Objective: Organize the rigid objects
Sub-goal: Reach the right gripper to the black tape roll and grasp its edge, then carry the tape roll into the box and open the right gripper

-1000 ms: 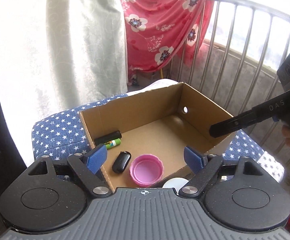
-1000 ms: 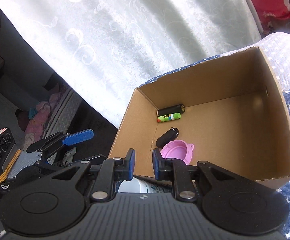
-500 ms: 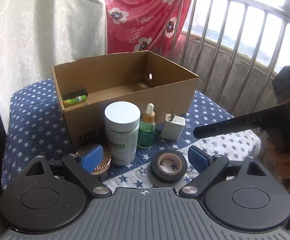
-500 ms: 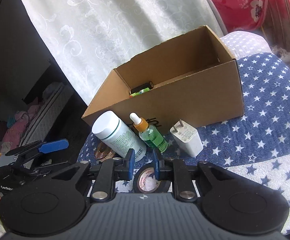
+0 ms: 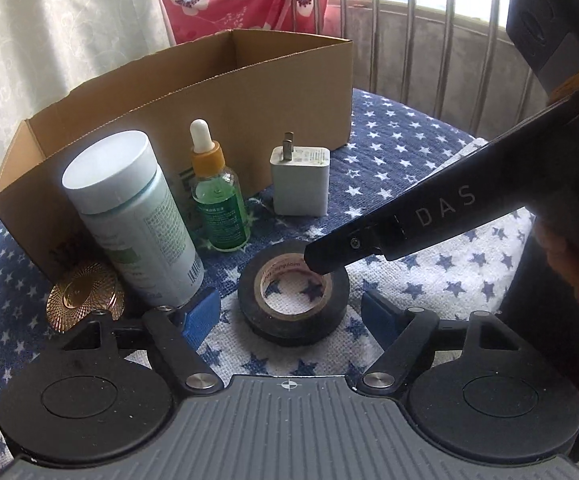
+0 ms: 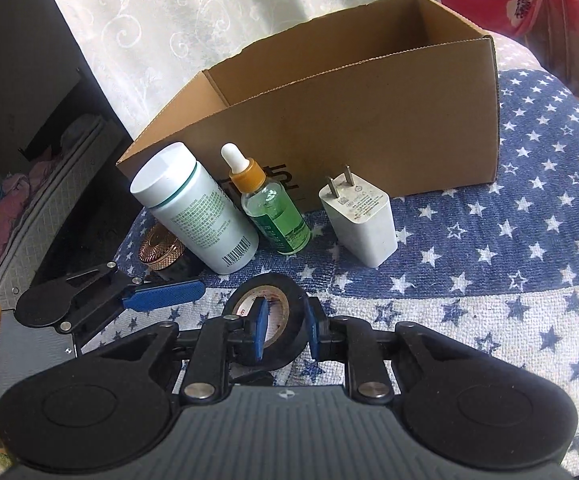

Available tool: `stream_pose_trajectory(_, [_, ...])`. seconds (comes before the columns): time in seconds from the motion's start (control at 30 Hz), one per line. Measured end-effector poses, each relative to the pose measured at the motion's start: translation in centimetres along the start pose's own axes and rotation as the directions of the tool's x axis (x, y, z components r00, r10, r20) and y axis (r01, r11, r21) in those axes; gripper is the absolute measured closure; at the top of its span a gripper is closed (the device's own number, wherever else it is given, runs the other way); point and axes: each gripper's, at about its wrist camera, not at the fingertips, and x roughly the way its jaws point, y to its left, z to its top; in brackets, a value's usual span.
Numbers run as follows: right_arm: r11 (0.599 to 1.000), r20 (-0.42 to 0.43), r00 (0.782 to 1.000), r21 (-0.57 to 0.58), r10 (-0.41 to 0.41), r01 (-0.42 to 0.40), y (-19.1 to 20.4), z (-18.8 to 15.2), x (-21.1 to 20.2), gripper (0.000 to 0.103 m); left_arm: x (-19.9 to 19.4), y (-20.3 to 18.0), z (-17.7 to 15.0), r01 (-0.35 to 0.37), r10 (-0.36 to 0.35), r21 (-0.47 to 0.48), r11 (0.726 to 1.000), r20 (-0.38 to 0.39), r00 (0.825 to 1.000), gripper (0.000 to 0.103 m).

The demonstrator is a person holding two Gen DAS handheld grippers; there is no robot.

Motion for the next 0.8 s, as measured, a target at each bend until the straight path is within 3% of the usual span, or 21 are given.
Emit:
stream_pose_trajectory(0.1, [1.000, -0.023, 1.000, -0.020, -0.011, 0.011, 0.0, 0.0, 0.6, 0.080, 0.3, 0.2, 0.0, 0.000, -0.001, -0.007, 1.000, -0.009, 1.000, 0.030])
stream_pose_trajectory(0.23, [0.999, -0.031, 0.999, -0.042, -0.020, 0.019, 0.0, -0.1, 1.1, 0.067, 0.5, 0.8, -0.1, 0.020, -0.020, -0.031, 0.999, -0.024, 0.999, 0.036])
stream_pose_trajectory(0.47, [0.998, -0.027, 0.999, -0.063, -0.018, 0.016, 0.1, -0.3, 1.2, 0.068, -0.2, 1.1, -0.7, 0.017, -0.018, -0.029, 0.999, -0.011, 1.000, 0.037])
stream_pose_trajectory(0.8, [0.996, 0.013, 0.999, -0.087, -0.033, 0.034, 1.2, -0.4, -0.3, 0.080, -2.9, 1.1, 0.0, 0.009, -0.008, -0.037, 0.999, 0.033, 0.999, 0.038])
